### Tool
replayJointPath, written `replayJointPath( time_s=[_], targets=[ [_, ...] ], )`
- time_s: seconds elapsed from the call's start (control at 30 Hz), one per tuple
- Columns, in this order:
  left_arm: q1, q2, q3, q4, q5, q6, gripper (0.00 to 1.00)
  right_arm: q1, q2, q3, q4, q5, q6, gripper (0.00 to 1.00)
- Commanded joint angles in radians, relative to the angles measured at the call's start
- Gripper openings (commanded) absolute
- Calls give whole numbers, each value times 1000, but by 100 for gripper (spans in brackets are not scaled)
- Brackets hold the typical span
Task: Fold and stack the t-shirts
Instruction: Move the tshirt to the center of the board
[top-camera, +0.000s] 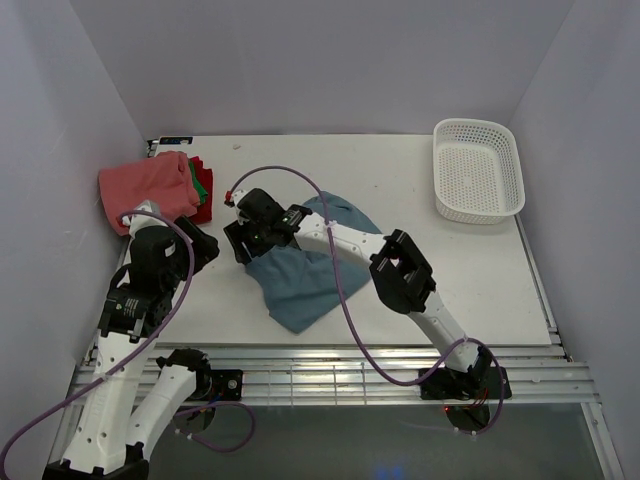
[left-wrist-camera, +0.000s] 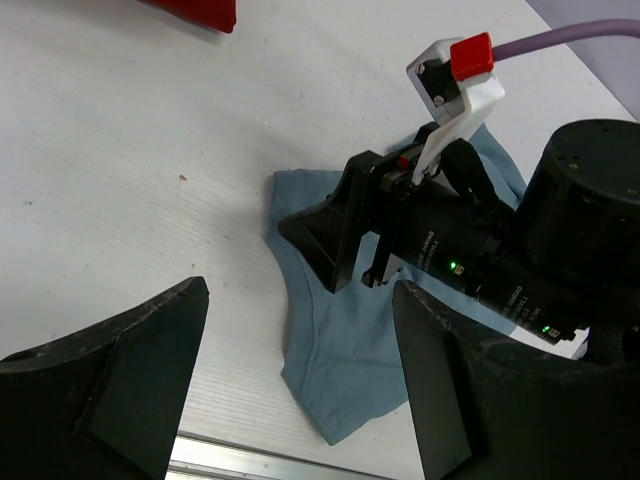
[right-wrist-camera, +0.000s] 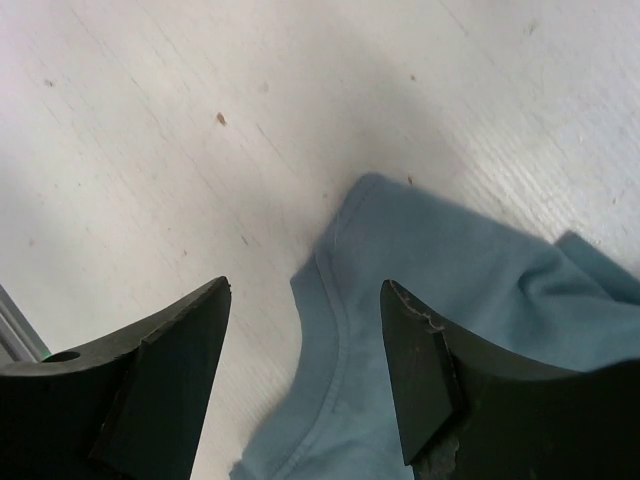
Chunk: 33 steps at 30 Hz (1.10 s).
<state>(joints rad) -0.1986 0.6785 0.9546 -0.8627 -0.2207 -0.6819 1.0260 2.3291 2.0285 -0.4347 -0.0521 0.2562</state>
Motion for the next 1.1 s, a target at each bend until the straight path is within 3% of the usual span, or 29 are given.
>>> replayJointPath(
  time_s=[0.0, 0.43, 0.5, 0.53, 0.57, 0.63, 0.8, 0.93, 1.07],
  targets=[
    [-2, -7, -7, -12, 12, -8, 85, 3, 71, 81, 1, -21, 11, 68],
    [-2, -22, -16, -19, -3, 2, 86, 25, 133, 15, 1, -51, 20, 67],
    [-2, -25, -16, -21, -5, 2, 86, 32, 133, -2, -10, -32, 6, 53],
    [-2, -30, -16, -19, -12, 2, 86, 37, 133, -5, -16, -22, 6, 41],
    [-2, -34, -14, -21, -19, 5, 86, 40, 131, -11, -24, -11, 5, 21],
    [-2, -42, -5, -21, -35, 10, 86, 46, 130, -25, -42, 9, 5, 8],
    [-2, -36, 73, -36, -107, 51, 87, 52, 23, -69, -88, 53, -5, 8],
    [-2, -11, 147, -33, -155, 56, 87, 51, -206, -145, -85, 110, -21, 8],
    [-2, -11, 130, -1, -170, 55, 87, 51, -398, 6, -214, 124, -46, 8]
  ],
)
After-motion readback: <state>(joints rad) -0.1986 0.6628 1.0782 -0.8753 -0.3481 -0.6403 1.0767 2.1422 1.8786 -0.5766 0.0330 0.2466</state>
